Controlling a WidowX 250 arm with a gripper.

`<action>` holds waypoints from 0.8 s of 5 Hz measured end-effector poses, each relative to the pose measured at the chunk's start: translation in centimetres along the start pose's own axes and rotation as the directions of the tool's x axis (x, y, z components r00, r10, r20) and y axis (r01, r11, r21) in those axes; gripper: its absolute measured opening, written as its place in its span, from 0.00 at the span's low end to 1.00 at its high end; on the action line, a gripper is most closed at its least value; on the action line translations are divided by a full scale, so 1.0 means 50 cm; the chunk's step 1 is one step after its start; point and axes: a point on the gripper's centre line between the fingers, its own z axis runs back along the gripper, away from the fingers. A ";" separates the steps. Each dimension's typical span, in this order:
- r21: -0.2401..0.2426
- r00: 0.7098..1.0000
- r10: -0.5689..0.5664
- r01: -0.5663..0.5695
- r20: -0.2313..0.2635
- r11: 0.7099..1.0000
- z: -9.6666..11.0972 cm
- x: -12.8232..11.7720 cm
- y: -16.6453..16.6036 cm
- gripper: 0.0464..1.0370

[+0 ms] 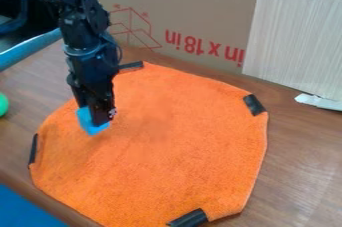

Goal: Move the blue square from the table to the cloth

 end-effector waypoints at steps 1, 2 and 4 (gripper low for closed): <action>-0.005 1.000 -0.013 0.013 -0.009 1.000 -0.002 -0.005 -0.007 0.64; 0.061 0.998 -0.051 0.052 -0.025 0.997 -0.003 -0.002 -0.001 0.91; 0.017 0.997 -0.067 0.067 -0.031 0.998 -0.005 -0.022 0.017 0.96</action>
